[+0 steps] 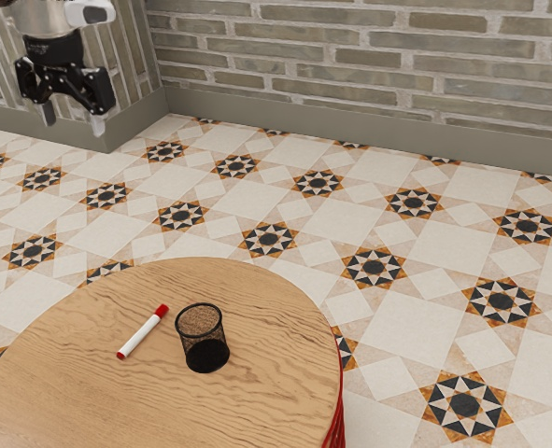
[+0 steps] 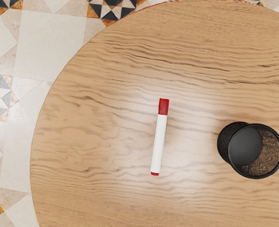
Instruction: Put the marker into the pen holder.
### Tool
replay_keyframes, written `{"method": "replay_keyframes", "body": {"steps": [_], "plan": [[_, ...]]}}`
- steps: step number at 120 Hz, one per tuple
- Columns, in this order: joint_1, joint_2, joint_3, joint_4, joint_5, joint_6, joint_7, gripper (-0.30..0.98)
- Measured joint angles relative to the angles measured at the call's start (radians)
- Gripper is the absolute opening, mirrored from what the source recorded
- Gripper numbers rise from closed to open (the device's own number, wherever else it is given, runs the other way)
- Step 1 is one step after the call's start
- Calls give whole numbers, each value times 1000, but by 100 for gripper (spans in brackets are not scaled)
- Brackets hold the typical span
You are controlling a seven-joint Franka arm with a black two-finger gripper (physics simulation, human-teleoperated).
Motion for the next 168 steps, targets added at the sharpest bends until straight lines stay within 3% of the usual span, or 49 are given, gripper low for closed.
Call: {"method": "replay_keyframes", "body": {"steps": [22, 45, 62, 111, 154, 168], "plan": [[-44, -38, 20, -111, 16, 118, -6, 69], [20, 30, 56, -476, -8, 348, -16, 69], [21, 44, 56, -655, -41, 543, -21, 69], [-25, 131, 51, -821, -110, 897, -12, 69], [10, 215, 51, -837, -150, 1012, 50, 68], [23, 254, 50, -826, -194, 1043, 90, 68]]}}
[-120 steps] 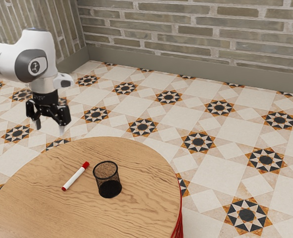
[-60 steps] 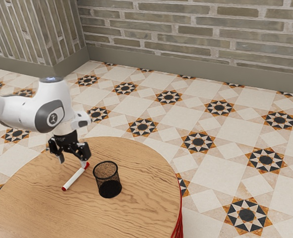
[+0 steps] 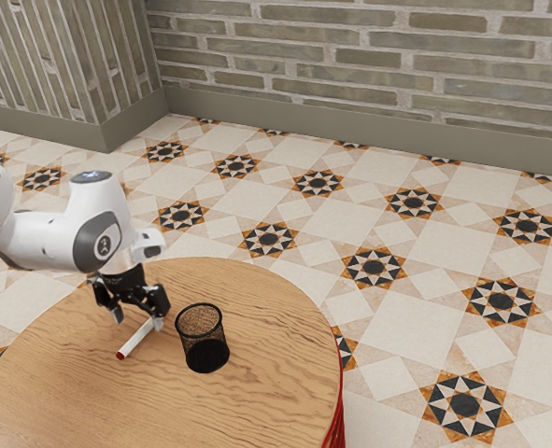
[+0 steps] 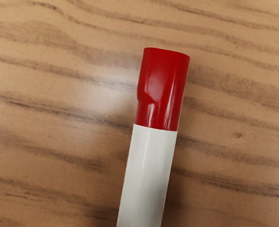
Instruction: Put the marker into the pen holder.
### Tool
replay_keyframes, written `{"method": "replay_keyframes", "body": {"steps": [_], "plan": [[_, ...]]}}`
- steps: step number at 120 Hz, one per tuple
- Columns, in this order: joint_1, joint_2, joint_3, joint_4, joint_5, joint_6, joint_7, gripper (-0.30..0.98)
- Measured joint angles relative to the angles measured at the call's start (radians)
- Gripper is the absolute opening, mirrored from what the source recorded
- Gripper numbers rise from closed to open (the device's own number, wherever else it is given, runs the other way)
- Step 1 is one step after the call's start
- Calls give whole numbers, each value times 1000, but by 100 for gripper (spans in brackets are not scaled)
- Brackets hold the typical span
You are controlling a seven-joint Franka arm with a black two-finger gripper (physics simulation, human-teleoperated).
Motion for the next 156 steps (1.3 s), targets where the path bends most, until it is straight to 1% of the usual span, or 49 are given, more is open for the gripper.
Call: {"method": "replay_keyframes", "body": {"steps": [28, 49, 54, 65, 72, 86, 100, 126, 133, 156], "plan": [[6, 54, -1, 45, -34, 29, 76, 68], [6, 62, -2, 50, -51, 37, 118, 67], [6, 62, -3, 49, -60, 38, 126, 62], [6, 59, -5, 48, -80, 39, 142, 40], [6, 58, -5, 47, -92, 39, 151, 29], [6, 56, -5, 44, -107, 39, 165, 15], [7, 56, -5, 42, -120, 37, 178, 8], [9, 59, -5, 39, -183, 34, 195, 2], [9, 60, -5, 39, -196, 34, 197, -1], [9, 43, -4, 38, -200, 39, 193, -9]]}}
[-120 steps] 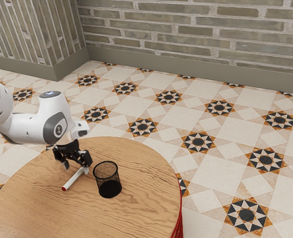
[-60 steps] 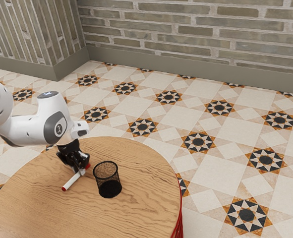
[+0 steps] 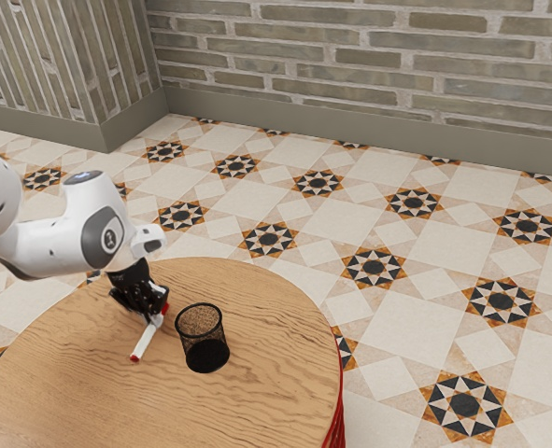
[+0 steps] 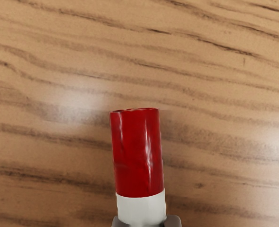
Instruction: Put the marker into the pen holder.
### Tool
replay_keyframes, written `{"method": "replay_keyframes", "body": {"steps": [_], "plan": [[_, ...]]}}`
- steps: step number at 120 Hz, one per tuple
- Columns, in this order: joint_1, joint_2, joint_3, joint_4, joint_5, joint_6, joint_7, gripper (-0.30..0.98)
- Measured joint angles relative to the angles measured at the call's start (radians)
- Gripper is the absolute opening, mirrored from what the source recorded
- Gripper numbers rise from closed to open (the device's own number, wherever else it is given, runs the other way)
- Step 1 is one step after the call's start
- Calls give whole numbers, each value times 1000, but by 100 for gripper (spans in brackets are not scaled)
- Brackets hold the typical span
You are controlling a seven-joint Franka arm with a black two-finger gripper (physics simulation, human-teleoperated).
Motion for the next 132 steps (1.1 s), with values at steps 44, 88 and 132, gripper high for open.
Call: {"method": "replay_keyframes", "body": {"steps": [44, 88, 132], "plan": [[-23, -307, -123, -13, 286, 44, -42, -10], [-51, -503, -293, -167, 416, 67, -216, -10], [-50, -456, -309, -207, 484, 137, -379, -10]]}}
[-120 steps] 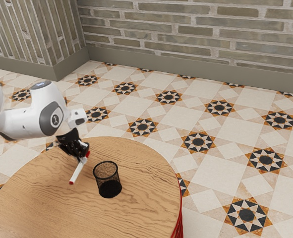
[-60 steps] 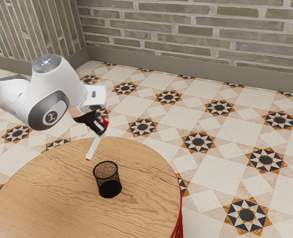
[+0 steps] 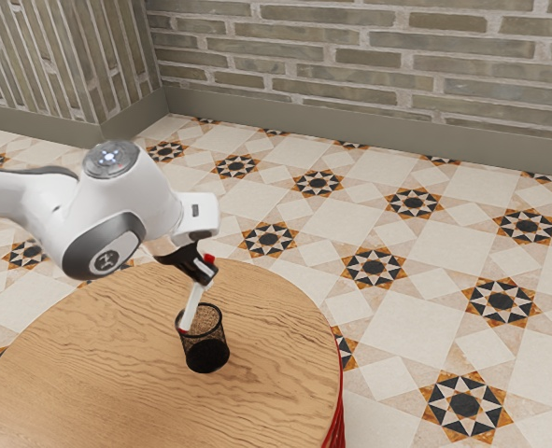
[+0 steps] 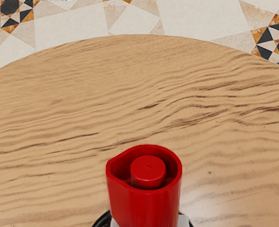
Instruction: Put the marker into the pen holder.
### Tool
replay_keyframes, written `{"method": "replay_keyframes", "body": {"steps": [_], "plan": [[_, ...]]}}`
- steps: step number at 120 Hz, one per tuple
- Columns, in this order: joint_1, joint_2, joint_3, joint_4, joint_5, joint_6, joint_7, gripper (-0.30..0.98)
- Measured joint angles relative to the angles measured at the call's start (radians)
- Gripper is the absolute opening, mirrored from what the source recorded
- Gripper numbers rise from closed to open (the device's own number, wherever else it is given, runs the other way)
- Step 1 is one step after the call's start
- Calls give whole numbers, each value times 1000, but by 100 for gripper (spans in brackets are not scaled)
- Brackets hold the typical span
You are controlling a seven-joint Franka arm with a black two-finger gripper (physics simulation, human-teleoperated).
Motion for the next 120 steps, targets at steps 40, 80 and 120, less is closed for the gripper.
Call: {"method": "replay_keyframes", "body": {"steps": [40, 80, 120], "plan": [[9, 71, 2, 19, 95, 80, -80, -9], [3, 54, 35, 26, 86, 118, -95, 36], [6, 169, 107, 930, -55, -575, -84, 62]]}}
